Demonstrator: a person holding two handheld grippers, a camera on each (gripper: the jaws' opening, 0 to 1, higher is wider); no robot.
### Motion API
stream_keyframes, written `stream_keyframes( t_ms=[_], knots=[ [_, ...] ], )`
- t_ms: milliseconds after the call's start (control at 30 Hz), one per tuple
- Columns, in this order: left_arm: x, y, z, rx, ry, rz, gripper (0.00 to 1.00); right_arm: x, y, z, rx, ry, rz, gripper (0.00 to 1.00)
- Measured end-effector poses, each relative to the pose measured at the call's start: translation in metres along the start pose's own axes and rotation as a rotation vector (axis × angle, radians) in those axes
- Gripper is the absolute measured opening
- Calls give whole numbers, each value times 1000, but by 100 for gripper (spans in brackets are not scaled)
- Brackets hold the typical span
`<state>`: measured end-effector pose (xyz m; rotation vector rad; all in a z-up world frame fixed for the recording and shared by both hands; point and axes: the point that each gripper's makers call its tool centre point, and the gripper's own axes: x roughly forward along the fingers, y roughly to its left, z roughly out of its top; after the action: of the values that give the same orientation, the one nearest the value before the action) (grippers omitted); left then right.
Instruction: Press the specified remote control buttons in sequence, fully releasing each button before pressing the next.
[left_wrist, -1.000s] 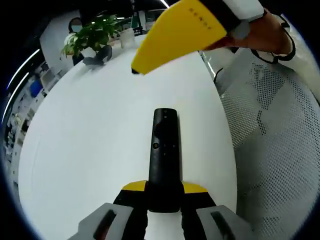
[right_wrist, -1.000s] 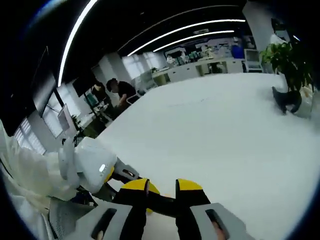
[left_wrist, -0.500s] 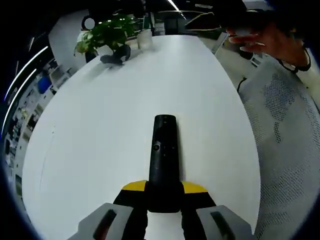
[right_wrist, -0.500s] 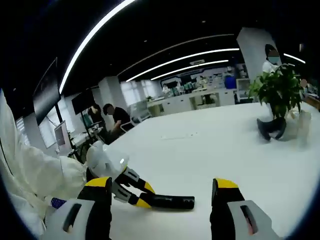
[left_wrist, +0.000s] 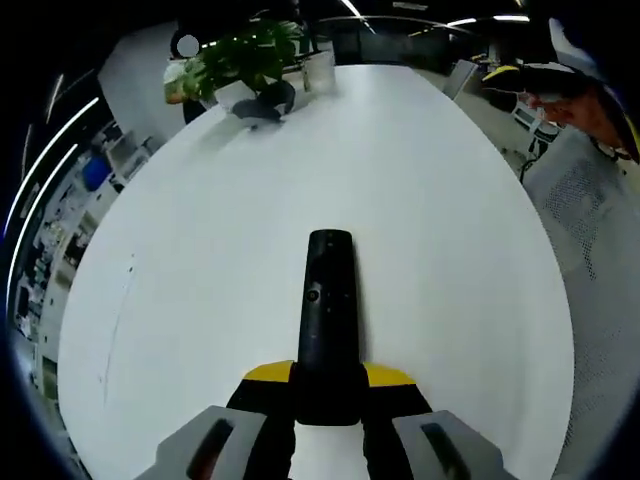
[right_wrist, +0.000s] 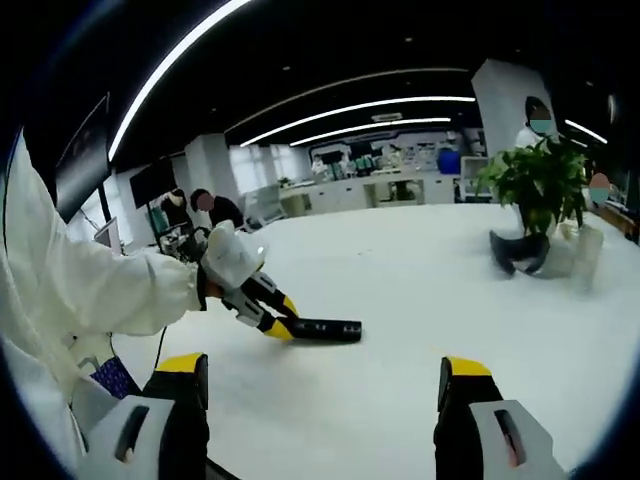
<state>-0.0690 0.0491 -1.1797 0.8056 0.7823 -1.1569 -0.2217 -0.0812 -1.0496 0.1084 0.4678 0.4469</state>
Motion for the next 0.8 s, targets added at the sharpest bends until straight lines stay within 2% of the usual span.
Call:
stream_keyframes(
  t_ms=[233,467,700,800],
  knots=[
    [5,40,4,29,9,19,22,1,-9,-12,32,42,-11,93],
    [13,73,12,77,25,32,22,3,-18,-18,68,64,-27,93],
    [23,98,20,117,37,40,22,2,-29,-18,42,75,-53,92],
    [26,107,24,138,43,41,22,2,-33,-17,69,69,-53,92]
  ],
)
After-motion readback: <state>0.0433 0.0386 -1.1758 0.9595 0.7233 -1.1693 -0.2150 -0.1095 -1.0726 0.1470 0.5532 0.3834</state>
